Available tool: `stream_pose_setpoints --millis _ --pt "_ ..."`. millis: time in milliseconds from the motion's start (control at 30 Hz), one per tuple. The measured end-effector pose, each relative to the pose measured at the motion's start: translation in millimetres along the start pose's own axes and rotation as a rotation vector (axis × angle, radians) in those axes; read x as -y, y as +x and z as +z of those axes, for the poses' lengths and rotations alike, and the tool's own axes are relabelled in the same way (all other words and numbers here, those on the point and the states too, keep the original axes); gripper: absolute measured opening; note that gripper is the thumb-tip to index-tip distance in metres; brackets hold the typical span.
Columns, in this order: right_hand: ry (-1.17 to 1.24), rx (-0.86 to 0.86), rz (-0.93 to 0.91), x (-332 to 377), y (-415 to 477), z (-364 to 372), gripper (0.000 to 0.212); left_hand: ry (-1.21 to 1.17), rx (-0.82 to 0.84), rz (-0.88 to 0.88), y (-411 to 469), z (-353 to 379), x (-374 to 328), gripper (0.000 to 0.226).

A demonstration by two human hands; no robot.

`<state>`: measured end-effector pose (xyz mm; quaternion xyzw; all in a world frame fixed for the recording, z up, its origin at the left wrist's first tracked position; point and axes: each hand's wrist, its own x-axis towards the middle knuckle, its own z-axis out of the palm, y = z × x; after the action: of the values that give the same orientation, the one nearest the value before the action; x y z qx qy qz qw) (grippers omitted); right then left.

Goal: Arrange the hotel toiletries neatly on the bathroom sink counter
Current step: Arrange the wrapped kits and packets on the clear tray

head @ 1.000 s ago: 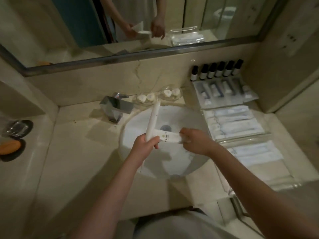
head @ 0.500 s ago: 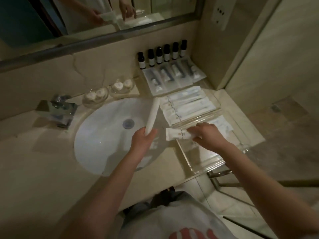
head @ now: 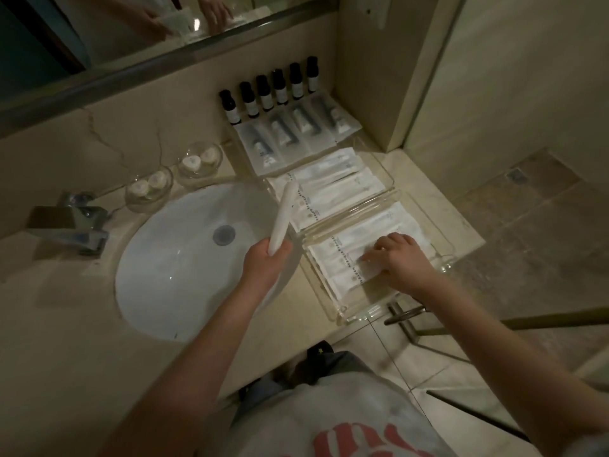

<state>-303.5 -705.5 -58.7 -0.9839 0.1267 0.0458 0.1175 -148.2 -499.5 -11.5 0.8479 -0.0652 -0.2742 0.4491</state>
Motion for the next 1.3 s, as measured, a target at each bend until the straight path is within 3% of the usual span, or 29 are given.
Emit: stream_pose_setpoints --millis 167,300,533,700,833,967,1067,1133,1300 --pt "0.184 -0.111 0.105 1.7 -7.5 10.3 0.037 -0.014 0.003 0.003 -1.7 7.8 -1.8 0.018" --pt "0.332 -0.074 0.169 7.2 -11.4 17.9 0.021 -0.017 0.015 0.017 -2.1 11.0 -2.5 0.015" --pt "0.358 -0.047 0.175 9.5 -9.2 16.4 0.018 -0.006 0.070 0.013 -3.0 13.6 -5.2 0.015" --pt "0.491 -0.215 0.241 15.7 14.9 -14.6 0.038 -0.178 0.401 -0.090 -2.7 9.5 -16.6 0.021" --pt "0.690 -0.189 0.049 34.2 43.2 -51.9 0.061 -0.200 0.740 -0.185 -2.6 6.9 -22.1 0.028" --pt "0.958 -0.083 0.064 44.9 59.5 -70.8 0.032 -0.115 0.936 -0.254 -0.8 0.8 -26.5 0.031" --pt "1.091 -0.092 0.137 44.0 61.2 -73.8 0.027 -0.087 0.860 -0.251 -2.2 -0.9 -29.4 0.023" --pt "1.080 -0.107 0.116 46.9 62.9 -77.5 0.034 -0.005 0.742 -0.136 -2.7 2.8 -30.9 0.015" --pt "1.003 -0.173 0.028 69.5 69.7 -90.8 0.043 0.106 0.471 0.108 -6.5 16.0 -44.5 0.024"
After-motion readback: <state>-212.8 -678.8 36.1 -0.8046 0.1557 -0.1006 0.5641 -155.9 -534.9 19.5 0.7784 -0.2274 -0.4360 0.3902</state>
